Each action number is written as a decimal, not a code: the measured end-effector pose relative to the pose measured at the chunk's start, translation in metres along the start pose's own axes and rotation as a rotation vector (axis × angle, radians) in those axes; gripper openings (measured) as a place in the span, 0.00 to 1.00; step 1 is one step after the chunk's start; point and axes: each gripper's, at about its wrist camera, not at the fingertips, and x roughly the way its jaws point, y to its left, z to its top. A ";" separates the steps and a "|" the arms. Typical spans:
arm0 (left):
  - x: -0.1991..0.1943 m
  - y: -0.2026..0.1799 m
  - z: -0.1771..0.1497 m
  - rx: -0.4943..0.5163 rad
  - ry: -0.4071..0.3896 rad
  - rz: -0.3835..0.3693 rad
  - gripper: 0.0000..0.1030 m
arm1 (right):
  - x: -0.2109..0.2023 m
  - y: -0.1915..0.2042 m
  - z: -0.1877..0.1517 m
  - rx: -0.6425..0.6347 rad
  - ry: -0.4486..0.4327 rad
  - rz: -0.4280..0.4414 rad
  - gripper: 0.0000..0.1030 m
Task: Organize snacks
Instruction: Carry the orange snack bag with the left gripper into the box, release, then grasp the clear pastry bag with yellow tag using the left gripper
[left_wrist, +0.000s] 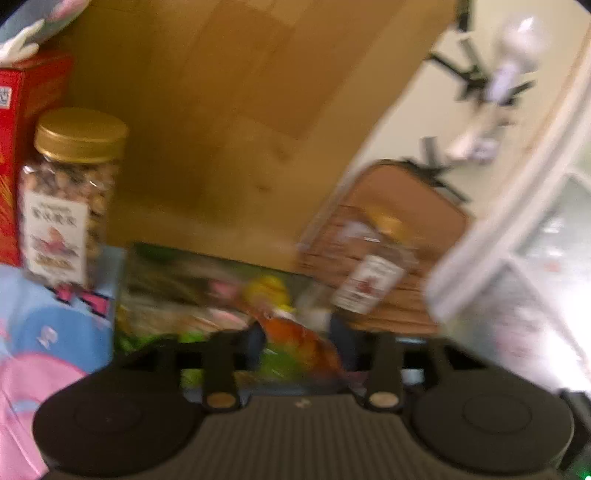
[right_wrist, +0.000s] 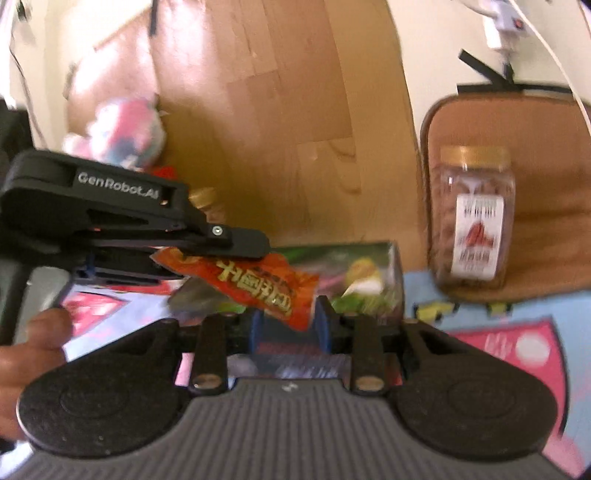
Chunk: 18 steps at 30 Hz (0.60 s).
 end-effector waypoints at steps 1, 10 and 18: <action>0.006 0.001 0.002 0.010 0.007 0.028 0.41 | 0.008 -0.002 0.003 -0.025 0.006 -0.051 0.32; 0.003 0.016 -0.021 -0.007 0.050 0.045 0.41 | -0.033 -0.042 -0.020 0.076 -0.027 -0.084 0.34; -0.100 0.025 -0.052 0.063 -0.028 0.025 0.44 | -0.067 -0.023 -0.051 0.166 0.104 0.133 0.34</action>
